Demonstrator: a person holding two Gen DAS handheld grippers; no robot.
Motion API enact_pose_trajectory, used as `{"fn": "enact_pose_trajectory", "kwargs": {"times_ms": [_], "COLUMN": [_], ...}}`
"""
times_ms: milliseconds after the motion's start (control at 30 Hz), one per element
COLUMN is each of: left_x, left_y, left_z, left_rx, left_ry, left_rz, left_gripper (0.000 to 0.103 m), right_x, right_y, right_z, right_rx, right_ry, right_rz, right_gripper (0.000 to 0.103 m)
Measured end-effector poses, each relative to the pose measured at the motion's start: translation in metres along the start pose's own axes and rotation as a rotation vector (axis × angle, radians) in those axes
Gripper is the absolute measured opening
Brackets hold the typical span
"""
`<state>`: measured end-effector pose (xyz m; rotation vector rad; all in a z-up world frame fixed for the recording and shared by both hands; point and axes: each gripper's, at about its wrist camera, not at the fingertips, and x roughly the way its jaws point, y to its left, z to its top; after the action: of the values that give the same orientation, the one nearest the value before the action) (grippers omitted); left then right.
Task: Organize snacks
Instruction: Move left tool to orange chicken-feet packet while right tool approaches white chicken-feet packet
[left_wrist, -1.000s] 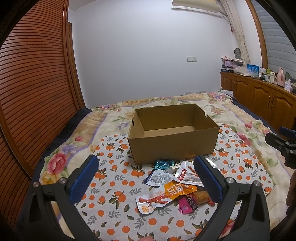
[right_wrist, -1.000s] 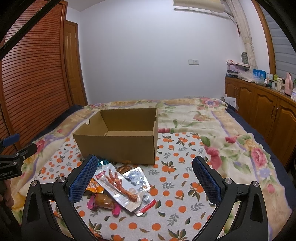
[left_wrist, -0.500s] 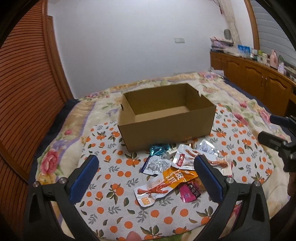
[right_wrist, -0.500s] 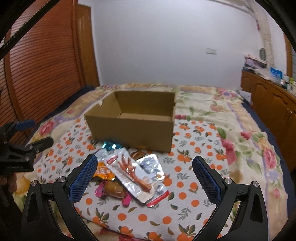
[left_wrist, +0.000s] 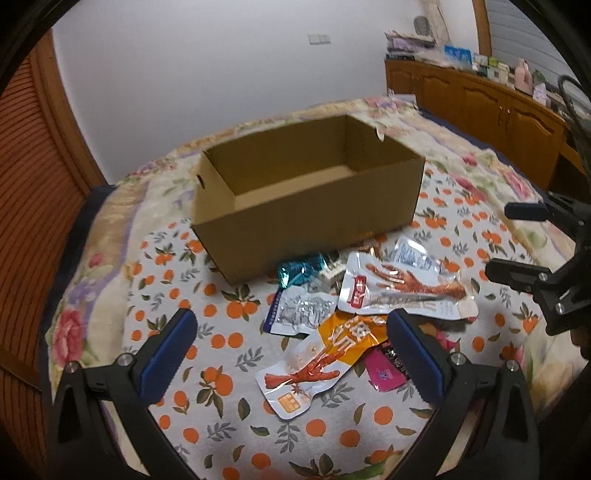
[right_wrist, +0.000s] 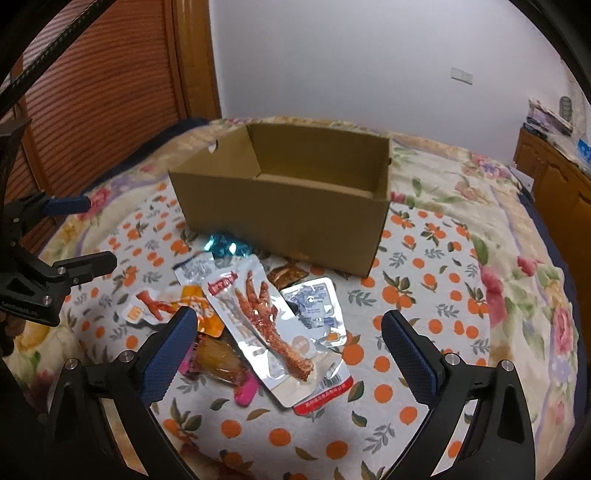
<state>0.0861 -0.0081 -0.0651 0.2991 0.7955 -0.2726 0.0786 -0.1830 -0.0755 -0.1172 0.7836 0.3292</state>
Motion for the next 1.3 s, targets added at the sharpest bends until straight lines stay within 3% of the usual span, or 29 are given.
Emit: {"fn": "enact_pose_trajectory", "kwargs": {"times_ms": [200, 467, 633, 833, 933, 1167, 1300], "left_x": [0.034, 0.07, 0.087, 0.103, 0.114, 0.119, 0.118], "left_y": [-0.009, -0.016, -0.025, -0.022, -0.02, -0.016, -0.011], "left_z": [-0.009, -0.027, -0.034, -0.038, -0.041, -0.043, -0.039], "left_rx": [0.091, 0.164, 0.222, 0.222, 0.21, 0.165, 0.129], "left_ry": [0.097, 0.2, 0.234, 0.272, 0.316, 0.33, 0.332], "left_rz": [-0.051, -0.132, -0.141, -0.14, -0.156, -0.183, -0.225], "left_gripper": [0.094, 0.092, 0.092, 0.091, 0.065, 0.059, 0.048], "right_x": [0.027, 0.049, 0.055, 0.06, 0.063, 0.069, 0.071], "right_y": [-0.002, -0.005, -0.003, -0.002, -0.003, -0.004, -0.003], "right_z": [-0.001, -0.007, -0.01, -0.011, -0.012, -0.013, -0.013], "right_rx": [-0.022, -0.031, -0.037, -0.042, -0.038, -0.034, -0.04], "right_ry": [0.047, 0.098, 0.113, 0.124, 0.135, 0.15, 0.159], "right_rz": [0.011, 0.028, 0.037, 0.049, 0.054, 0.062, 0.07], "right_gripper": [0.099, 0.099, 0.099, 0.099, 0.099, 0.099, 0.099]}}
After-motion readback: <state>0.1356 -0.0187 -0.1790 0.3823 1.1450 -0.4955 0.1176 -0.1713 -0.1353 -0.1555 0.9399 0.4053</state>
